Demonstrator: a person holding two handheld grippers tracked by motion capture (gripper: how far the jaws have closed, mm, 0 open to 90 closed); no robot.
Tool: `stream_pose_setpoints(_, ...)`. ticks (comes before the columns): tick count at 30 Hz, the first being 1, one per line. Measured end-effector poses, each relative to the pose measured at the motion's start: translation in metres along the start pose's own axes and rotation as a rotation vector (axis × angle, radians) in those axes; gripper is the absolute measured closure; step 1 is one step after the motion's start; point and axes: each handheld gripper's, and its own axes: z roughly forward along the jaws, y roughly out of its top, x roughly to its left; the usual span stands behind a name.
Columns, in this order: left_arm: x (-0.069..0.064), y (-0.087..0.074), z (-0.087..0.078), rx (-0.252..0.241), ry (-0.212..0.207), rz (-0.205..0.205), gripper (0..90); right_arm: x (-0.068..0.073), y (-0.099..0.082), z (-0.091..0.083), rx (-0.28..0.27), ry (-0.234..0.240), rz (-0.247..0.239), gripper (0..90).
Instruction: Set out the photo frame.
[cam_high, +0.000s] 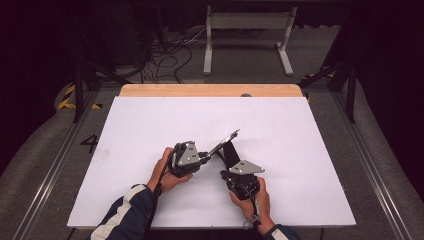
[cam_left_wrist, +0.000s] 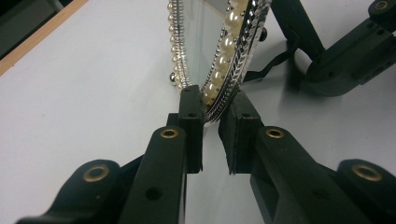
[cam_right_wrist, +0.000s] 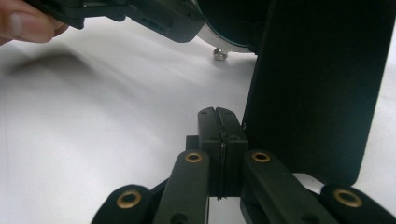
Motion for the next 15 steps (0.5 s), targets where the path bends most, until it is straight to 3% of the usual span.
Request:
stream_pose_setpoints(8, 0.0026, -0.0030, 0.0036, -0.030, -0.017, -0.029, 76.6, 0.0010, 0.0006, -0.0006, 0.003, -0.005, -0.050, 90.0)
stream_pose_setpoints(10, 0.0052, -0.0054, 0.0084, -0.036, -0.020, -0.055, 70.3, 0.0042, 0.0008, -0.0002, -0.004, 0.012, -0.057, 90.0)
stream_pose_setpoints(13, 0.0051, -0.0058, 0.0091, -0.035, -0.022, -0.054, 70.6, 0.0056, 0.0002, 0.0006, 0.000, 0.017, -0.057, 90.0)
stream_pose_setpoints(15, 0.0044, -0.0057, 0.0082, -0.029, -0.024, -0.039, 75.2, 0.0047, -0.0002, 0.0008, -0.001, 0.012, -0.055, 90.0)
